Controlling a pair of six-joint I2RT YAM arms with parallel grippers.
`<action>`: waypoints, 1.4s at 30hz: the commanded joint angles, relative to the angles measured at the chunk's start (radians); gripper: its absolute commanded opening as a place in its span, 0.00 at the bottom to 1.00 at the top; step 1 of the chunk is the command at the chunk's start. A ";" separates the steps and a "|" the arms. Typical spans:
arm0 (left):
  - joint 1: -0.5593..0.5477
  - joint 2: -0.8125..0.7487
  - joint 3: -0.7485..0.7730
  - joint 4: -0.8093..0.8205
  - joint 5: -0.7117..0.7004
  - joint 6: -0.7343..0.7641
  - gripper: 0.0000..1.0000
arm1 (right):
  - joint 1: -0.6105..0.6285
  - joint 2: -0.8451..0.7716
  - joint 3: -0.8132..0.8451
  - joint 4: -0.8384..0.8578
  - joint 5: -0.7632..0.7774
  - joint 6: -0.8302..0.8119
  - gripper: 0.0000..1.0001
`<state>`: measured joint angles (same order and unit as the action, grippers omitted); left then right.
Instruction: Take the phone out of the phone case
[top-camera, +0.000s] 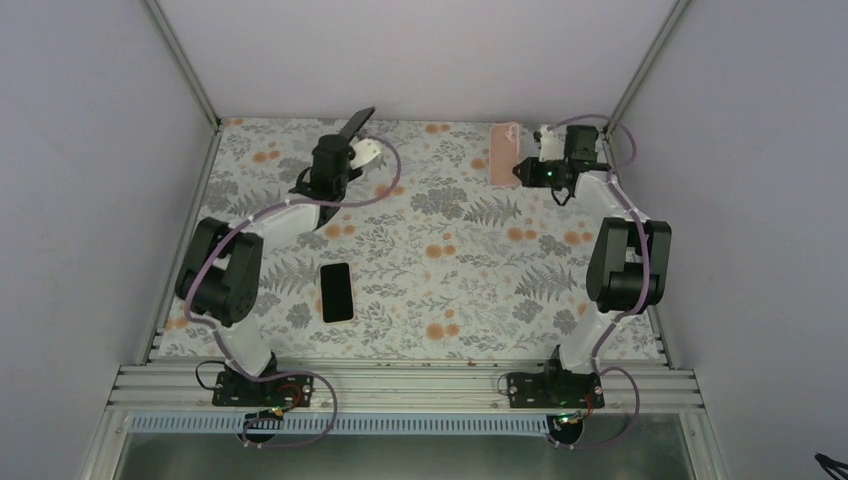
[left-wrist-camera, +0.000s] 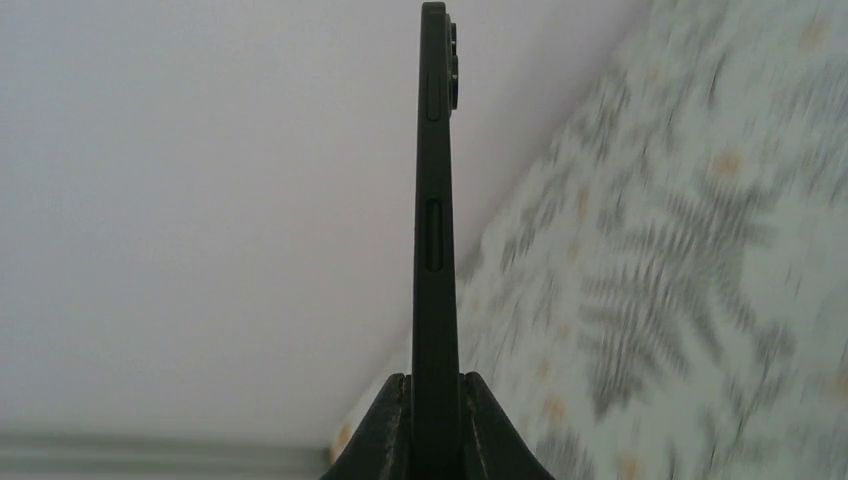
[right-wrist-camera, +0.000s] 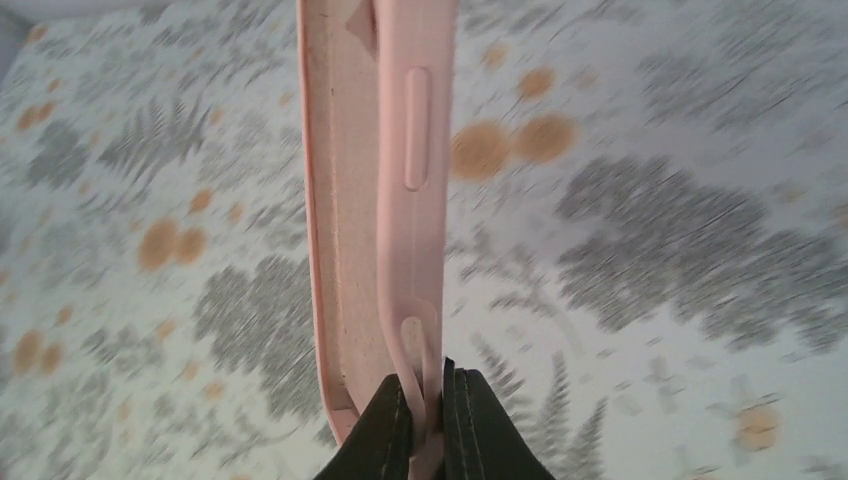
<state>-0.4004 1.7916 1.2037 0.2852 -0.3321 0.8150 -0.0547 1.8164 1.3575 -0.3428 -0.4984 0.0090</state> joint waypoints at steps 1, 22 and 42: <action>0.028 -0.183 -0.186 0.144 -0.242 0.201 0.10 | -0.004 0.012 -0.039 -0.148 -0.239 -0.049 0.03; 0.059 -0.576 -0.969 0.314 -0.424 0.349 0.15 | 0.115 0.076 -0.175 -0.343 -0.304 -0.272 0.03; 0.048 -0.421 -0.969 0.263 -0.408 0.309 0.80 | 0.107 0.092 -0.091 -0.418 -0.161 -0.286 0.63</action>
<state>-0.3443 1.4303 0.2222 0.6113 -0.7589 1.1683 0.0574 1.9240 1.2263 -0.7521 -0.7116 -0.2718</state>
